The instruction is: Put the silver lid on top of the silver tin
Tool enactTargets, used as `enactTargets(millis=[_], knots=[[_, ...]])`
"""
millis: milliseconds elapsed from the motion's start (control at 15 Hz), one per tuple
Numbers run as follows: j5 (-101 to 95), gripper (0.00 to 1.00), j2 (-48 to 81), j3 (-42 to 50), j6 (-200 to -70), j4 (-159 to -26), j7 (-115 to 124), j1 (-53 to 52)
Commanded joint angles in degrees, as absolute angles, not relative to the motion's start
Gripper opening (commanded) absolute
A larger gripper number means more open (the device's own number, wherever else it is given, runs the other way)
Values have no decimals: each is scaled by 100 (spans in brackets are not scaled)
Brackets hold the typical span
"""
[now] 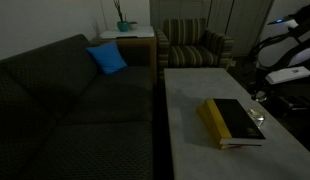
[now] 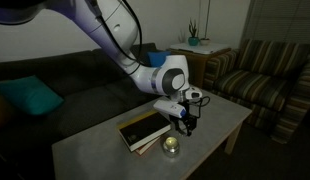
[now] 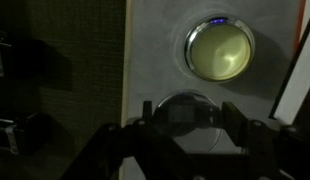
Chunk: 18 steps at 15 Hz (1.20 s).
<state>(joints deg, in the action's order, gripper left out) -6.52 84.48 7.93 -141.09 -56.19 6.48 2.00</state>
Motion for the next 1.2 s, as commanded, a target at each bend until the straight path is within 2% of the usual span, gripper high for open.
enactTargets(millis=[0, 200, 467, 1133], knots=[[-616, 44, 8450, 187, -14813, -5855, -470, 553], [-471, 44, 8456, -371, -14793, -5994, -1455, 888], [-235, 44, 8463, -690, -14414, -6146, -2083, 1234], [218, 44, 8453, -366, -13494, -6072, -1280, 1168]])
